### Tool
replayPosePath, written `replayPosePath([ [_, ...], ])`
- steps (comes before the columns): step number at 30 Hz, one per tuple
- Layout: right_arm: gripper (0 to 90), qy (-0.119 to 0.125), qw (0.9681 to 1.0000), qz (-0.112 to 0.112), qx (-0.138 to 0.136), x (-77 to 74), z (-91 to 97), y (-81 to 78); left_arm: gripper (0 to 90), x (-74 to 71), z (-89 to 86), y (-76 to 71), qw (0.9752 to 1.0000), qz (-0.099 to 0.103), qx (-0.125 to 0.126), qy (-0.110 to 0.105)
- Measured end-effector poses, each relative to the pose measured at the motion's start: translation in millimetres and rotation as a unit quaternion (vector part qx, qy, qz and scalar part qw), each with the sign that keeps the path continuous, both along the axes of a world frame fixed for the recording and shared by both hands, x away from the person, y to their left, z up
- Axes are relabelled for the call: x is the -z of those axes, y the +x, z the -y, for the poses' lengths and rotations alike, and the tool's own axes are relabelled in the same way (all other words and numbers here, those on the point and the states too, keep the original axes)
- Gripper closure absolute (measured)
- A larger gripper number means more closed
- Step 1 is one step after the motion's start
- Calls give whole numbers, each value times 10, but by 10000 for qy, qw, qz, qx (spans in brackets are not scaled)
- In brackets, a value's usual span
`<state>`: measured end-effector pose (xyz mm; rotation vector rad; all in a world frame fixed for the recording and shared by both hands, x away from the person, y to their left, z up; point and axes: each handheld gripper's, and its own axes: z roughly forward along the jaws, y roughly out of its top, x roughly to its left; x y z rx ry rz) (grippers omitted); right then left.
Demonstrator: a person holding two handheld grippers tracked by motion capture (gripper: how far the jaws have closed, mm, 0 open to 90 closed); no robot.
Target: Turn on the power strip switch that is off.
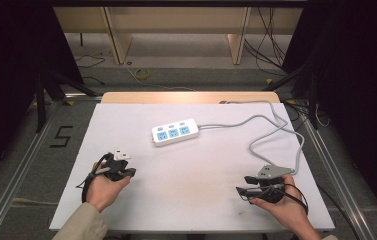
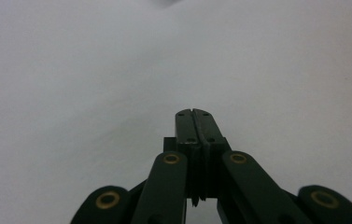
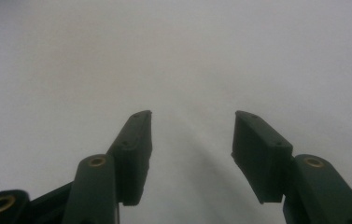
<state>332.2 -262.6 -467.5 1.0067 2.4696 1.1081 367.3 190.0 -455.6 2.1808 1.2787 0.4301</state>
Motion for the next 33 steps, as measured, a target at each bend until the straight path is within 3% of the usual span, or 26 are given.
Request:
replayPosePath([
  [33,461,-24,10000,2,-12,9,3,12,898,-143,232,422,9998,59,146,111],
])
